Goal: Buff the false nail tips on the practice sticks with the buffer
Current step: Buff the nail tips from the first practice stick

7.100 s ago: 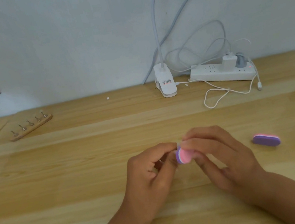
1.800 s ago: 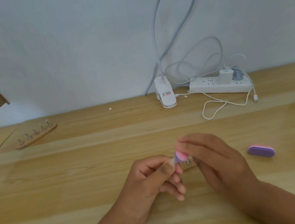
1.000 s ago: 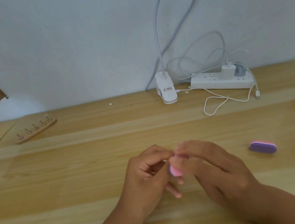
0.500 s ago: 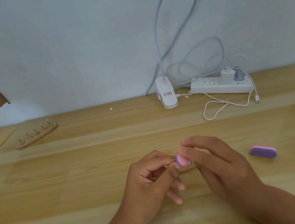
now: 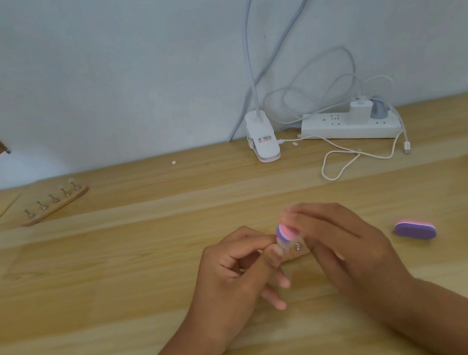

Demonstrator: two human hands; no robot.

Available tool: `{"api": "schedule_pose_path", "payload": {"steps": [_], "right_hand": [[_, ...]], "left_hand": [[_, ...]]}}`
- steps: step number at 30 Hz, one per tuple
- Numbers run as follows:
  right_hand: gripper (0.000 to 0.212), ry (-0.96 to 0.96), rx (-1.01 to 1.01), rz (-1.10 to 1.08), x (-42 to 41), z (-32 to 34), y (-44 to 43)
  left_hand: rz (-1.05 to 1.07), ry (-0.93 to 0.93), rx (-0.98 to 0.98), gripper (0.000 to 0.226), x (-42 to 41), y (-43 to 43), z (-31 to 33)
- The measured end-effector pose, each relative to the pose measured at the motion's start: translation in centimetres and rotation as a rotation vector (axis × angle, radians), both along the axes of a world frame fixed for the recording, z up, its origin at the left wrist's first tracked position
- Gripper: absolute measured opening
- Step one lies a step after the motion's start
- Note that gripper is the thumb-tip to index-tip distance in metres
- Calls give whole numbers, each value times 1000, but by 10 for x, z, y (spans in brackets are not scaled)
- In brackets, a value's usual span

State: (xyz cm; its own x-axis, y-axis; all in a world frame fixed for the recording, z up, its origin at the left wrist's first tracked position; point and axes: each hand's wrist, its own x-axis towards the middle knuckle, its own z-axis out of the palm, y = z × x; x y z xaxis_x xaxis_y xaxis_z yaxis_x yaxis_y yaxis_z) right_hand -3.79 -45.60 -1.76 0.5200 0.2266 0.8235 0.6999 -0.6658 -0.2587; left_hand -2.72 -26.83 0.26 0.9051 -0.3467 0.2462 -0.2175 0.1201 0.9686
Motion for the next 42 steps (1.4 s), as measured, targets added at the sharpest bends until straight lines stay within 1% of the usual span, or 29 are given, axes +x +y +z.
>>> {"api": "schedule_pose_path", "payload": {"steps": [3, 6, 8, 12, 16, 20, 23, 26, 30, 34, 36, 39, 42], "right_hand": [[27, -70, -49, 63, -5, -1, 4], [26, -47, -22, 26, -1, 0, 2], [28, -33, -1, -15, 2, 0, 1], [37, -71, -42, 0, 1, -1, -4], [33, -38, 45, -27, 2, -1, -1], [30, -40, -32, 52, 1, -2, 0], [30, -28, -14, 40, 0, -2, -1], [32, -66, -48, 90, -2, -2, 1], [31, -36, -21, 42, 1, -2, -1], [31, -36, -37, 100, 0, -3, -1], [28, -26, -8, 69, 1, -3, -1], [30, -65, -37, 91, 0, -3, 0], [27, -41, -5, 50, 0, -2, -1]], "left_hand": [[4, 8, -10, 10, 0, 0, 1], [12, 10, -2, 13, 0, -1, 1], [-6, 5, -4, 15, -1, 0, -1], [-34, -20, 4, 13, -4, 1, -2], [-1, -7, -4, 15, -2, 0, -2], [-5, -7, 4, 17, -2, -1, -2], [7, 1, 16, 19, -2, -1, -2], [-3, 2, 6, 21, -2, -1, -1], [-1, -9, 22, 16, -2, 0, -3], [6, -6, 22, 13, -1, 0, -3], [15, 4, 5, 13, 0, -1, -4], [-5, 26, -27, 14, 0, 1, -3], [-17, 64, -45, 14, 1, 3, -2]]}}
